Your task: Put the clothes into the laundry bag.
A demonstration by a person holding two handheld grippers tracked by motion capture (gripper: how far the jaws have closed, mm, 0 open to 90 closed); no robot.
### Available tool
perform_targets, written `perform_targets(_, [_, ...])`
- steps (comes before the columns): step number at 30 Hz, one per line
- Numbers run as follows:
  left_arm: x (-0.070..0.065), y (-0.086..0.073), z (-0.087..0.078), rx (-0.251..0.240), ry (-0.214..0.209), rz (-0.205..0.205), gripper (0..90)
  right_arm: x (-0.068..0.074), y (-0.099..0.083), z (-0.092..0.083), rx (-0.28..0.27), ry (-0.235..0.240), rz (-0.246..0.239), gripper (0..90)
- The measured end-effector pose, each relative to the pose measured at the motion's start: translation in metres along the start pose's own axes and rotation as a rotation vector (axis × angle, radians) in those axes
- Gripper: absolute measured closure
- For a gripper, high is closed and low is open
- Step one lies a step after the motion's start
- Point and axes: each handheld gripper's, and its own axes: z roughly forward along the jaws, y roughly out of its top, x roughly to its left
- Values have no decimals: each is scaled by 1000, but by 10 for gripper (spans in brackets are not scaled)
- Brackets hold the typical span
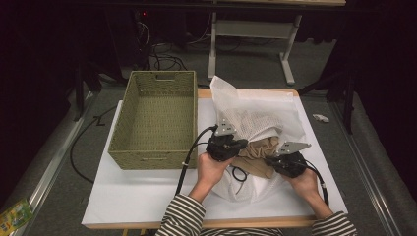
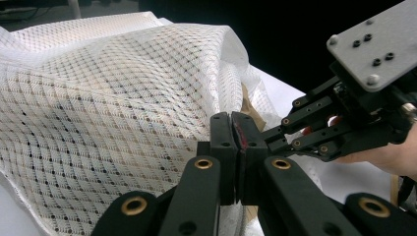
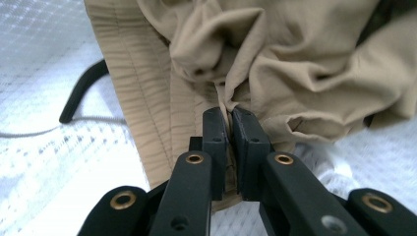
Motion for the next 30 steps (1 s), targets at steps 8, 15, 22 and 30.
perform_targets(8, [-5,1,-3,-2,-17,6,886,3,21,5,-22,-24,-26,860])
perform_targets(15, [-6,1,-5,0,-17,13,888,1,38,23,-17,-86,-40,860])
perform_targets(22, [-4,1,-9,-8,-11,10,887,-20,33,45,9,-140,43,817])
perform_targets(30, [-1,1,-11,-20,-1,7,886,1,28,7,-39,-75,-6,568])
